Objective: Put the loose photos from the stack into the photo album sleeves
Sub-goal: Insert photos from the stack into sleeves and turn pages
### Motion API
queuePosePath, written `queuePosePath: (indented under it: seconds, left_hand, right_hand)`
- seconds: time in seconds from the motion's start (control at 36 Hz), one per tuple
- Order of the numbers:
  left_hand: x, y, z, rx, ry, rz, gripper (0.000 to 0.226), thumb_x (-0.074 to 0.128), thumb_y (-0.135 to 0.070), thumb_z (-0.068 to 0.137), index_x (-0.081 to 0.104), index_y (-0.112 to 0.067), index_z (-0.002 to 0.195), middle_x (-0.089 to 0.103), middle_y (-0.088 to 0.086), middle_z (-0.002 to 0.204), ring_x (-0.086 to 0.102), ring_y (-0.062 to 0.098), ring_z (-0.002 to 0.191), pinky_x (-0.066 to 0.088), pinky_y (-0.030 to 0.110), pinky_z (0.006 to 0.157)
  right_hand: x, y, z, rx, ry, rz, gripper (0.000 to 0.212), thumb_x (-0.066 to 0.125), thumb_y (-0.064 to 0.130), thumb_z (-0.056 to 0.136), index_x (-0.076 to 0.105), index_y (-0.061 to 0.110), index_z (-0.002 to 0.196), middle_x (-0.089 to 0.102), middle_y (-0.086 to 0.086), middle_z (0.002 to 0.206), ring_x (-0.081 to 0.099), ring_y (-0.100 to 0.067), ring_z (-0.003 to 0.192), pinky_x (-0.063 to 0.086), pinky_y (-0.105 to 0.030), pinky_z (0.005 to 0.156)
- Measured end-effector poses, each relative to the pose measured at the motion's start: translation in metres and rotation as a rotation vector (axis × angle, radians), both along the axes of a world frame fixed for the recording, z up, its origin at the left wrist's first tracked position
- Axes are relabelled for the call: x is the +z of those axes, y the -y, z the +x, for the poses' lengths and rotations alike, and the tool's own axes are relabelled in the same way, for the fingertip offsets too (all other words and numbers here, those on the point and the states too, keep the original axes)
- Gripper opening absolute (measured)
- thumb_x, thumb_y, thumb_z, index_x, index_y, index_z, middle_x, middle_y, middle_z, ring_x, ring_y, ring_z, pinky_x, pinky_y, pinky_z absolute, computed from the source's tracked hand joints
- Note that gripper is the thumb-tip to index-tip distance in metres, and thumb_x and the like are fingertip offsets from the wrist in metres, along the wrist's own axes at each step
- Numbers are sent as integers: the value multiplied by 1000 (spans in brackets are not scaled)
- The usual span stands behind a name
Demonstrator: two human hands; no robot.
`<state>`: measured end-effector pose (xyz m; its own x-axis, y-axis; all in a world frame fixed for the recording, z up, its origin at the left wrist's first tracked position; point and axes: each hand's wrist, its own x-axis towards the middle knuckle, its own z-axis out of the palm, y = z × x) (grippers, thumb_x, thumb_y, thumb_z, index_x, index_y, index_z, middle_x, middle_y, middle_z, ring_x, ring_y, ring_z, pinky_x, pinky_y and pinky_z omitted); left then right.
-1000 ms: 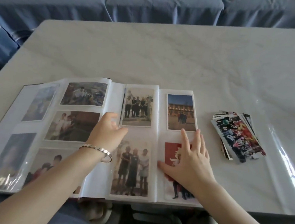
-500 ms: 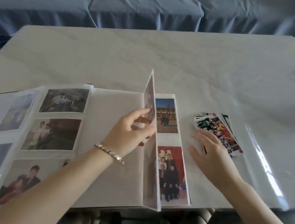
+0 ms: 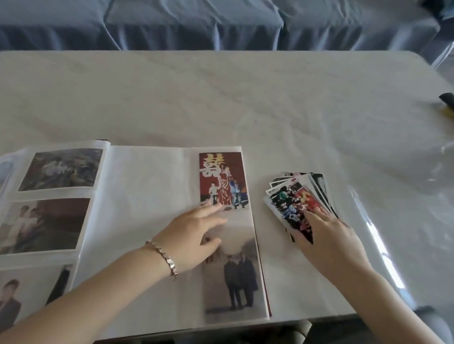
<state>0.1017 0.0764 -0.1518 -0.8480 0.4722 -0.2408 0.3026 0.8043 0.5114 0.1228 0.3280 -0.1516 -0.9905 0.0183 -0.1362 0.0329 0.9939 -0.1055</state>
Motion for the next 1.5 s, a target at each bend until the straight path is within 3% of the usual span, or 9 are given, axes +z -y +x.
queuePosePath:
  seconds: [0.42,0.56,0.67,0.81,0.89,1.0,1.11,1.25,1.5]
  left_hand:
    - [13,1,5,353,134,324,18,53,-39,90,59,-33,106,53,-24,109,51,-7,103,35,-1,81]
    - [33,1,-1,720,814,980,68,62,-54,63,57,-6,111,71,17,97,70,30,81,59,36,62]
    - [35,9,-3,804,594,868,26,64,-12,86,59,-16,111,67,12,106,71,25,74,57,31,56]
    - [30,33,-5,829,312,802,29,59,-10,90,56,-35,104,69,10,101,68,27,91,56,46,76]
    - [33,46,-3,795,225,748,26,60,-15,89,54,-39,97,66,9,112,64,25,101,51,49,88]
    - [34,60,-3,722,163,687,23,58,-13,90,55,-34,99,68,0,106,66,12,91,54,33,82]
    - [32,87,-5,503,-125,255,28,54,-22,93,58,-19,121,62,-6,114,60,10,104,41,6,83]
    - [20,125,-15,387,-353,-360,48,54,-32,91,47,-14,135,31,3,151,19,19,143,9,39,113]
    - [-3,139,-11,466,-244,-421,64,31,-62,90,17,-36,147,-16,-11,156,-18,12,142,-11,37,113]
  right_hand:
    - [17,18,18,46,-259,-164,16,54,5,90,67,4,100,71,-11,100,67,-30,91,53,-36,78]
    - [24,50,24,432,-404,-250,59,71,-18,64,61,2,118,60,-11,123,56,-26,117,44,-53,95]
    - [25,71,26,617,-324,-279,42,67,11,81,61,9,122,50,-7,137,42,-23,131,34,-52,105]
    - [30,84,18,34,24,-706,82,38,68,80,18,27,148,11,12,154,10,-6,141,18,-31,112]
    - [31,89,2,-259,171,-1011,72,61,41,82,30,19,143,58,1,126,61,-7,102,54,-26,82]
    - [28,94,-9,-276,367,-1198,18,62,21,86,68,7,97,73,0,72,68,-14,58,56,-23,54]
    - [25,98,-17,-209,264,-1172,14,60,12,89,67,16,77,70,0,62,66,-16,50,54,-23,47]
    - [27,87,-40,-206,-91,-1006,25,58,9,91,64,23,71,68,3,57,64,-11,45,46,-17,41]
    - [30,88,-74,-202,-315,-763,12,56,8,92,67,6,97,64,4,64,62,-7,44,52,-21,46]
